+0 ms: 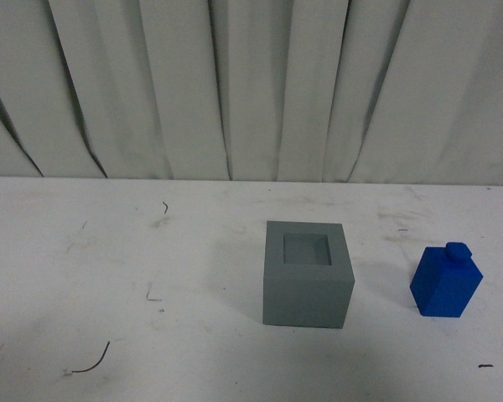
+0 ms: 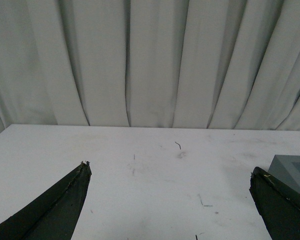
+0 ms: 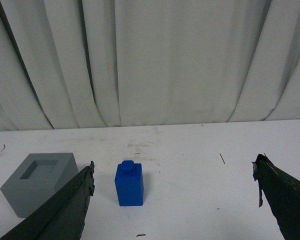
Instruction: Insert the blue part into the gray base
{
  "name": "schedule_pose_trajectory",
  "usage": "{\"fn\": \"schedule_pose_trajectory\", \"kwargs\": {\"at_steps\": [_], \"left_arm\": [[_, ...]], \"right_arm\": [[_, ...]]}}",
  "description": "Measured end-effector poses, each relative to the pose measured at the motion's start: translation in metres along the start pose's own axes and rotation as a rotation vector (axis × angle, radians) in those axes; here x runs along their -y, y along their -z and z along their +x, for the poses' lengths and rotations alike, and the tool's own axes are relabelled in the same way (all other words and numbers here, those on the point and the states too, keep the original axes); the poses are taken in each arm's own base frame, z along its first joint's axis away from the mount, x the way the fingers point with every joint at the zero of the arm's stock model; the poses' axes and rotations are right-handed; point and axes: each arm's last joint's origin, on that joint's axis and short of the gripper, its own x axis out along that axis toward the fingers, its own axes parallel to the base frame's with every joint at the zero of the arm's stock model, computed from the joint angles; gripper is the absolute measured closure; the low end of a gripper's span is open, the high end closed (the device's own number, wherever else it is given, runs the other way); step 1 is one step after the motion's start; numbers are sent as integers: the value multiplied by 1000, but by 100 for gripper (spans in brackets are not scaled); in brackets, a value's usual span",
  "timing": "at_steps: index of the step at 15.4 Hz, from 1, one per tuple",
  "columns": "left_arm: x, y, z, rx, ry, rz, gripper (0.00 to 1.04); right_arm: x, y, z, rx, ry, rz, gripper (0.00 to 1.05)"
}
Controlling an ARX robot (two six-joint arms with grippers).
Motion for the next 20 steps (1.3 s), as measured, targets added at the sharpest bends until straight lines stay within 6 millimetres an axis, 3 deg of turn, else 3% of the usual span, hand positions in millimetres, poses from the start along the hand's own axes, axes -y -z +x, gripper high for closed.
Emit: {"fn": "schedule_pose_trajectory", "kwargs": {"at_steps": [17,19,20], "left_arm": [[0,0,0,0,0,0,7],[0,0,0,0,0,0,7],[0,0,0,0,0,0,7]], "right_arm": [[1,-3,1,24,-2,0,6],[10,-9,16,55,14,3,6],[20,-18,36,79,28,-2,6]]}}
